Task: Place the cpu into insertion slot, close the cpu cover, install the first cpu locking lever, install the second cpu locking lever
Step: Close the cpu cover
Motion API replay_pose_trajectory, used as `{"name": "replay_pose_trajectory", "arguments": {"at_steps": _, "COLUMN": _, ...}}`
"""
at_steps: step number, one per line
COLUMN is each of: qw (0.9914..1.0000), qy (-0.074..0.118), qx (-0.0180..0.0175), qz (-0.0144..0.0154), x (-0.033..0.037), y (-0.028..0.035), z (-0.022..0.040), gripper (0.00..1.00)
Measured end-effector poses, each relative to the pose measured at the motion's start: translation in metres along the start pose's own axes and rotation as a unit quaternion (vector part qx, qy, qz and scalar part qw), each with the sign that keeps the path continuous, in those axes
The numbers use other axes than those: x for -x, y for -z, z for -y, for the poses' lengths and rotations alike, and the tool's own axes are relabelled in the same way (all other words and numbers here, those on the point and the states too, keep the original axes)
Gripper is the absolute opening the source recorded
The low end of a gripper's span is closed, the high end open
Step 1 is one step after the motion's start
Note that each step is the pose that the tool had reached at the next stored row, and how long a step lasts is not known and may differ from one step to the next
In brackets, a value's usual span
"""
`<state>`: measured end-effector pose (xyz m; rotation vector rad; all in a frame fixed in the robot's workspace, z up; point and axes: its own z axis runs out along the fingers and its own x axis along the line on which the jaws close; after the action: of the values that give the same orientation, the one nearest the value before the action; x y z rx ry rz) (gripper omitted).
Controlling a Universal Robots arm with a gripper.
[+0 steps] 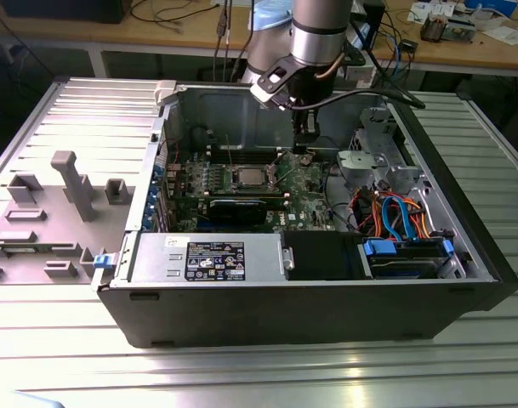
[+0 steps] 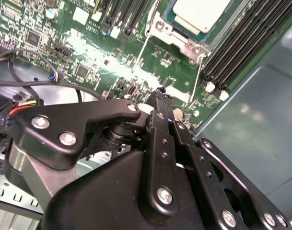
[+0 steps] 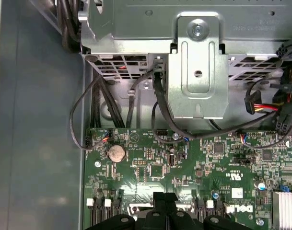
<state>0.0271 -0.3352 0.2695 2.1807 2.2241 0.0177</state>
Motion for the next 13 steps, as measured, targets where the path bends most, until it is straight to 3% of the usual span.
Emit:
{"name": "replay_pose_trajectory", "arguments": {"at_steps": 1, "qw": 1.0, "qy": 0.001, "qx": -0.0001, "qz": 0.0, "x": -0.0004, "y": -0.0006, "z": -0.0043, "gripper": 0.11}}
{"name": "replay_pose_trajectory", "arguments": {"at_steps": 4, "qw": 0.99999, "qy": 0.005, "qx": -0.0001, "qz": -0.0002, "x": -0.0022, "y": -0.0021, "z": -0.0088, "gripper": 0.11}}
{"name": "replay_pose_trajectory", "arguments": {"at_steps": 13, "qw": 0.99997, "qy": 0.007, "qx": -0.0029, "qz": -0.0003, "x": -0.0029, "y": -0.0157, "z": -0.0104, "gripper": 0.11}}
